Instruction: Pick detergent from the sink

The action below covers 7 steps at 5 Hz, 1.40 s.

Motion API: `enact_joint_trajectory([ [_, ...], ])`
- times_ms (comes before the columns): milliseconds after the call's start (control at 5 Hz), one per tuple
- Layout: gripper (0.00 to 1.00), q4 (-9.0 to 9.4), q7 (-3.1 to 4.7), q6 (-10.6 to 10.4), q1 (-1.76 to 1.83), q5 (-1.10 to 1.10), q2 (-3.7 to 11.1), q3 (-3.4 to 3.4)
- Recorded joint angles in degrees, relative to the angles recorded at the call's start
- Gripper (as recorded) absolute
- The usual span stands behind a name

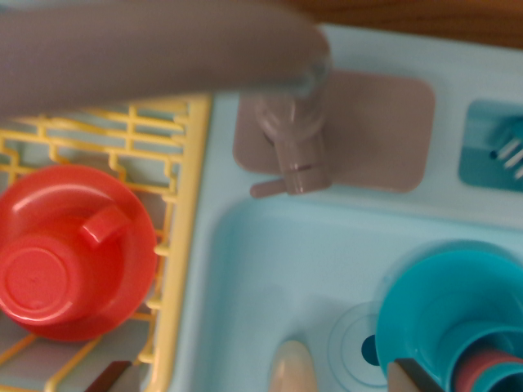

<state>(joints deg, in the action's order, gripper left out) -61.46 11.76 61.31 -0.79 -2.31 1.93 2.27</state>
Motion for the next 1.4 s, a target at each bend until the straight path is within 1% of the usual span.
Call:
enact_joint_trajectory([
  [200,0.0,0.0,0.0,0.0,0.0,0.0,0.0,0.0],
  [400,0.0,2.65,1.18,-2.6,-0.2,-0.4,-0.06,0.25],
  [600,0.0,2.65,1.18,-2.6,-0.2,-0.4,-0.06,0.25],
  [800,0.0,5.22,2.32,-5.1,-0.38,-0.78,-0.13,0.48],
  [1000,0.0,5.22,2.32,-5.1,-0.38,-0.78,-0.13,0.48],
  [1200,0.0,7.71,3.43,-7.6,-0.57,-1.16,-0.19,0.71],
  [1400,0.0,7.71,3.43,-7.6,-0.57,-1.16,-0.19,0.71],
])
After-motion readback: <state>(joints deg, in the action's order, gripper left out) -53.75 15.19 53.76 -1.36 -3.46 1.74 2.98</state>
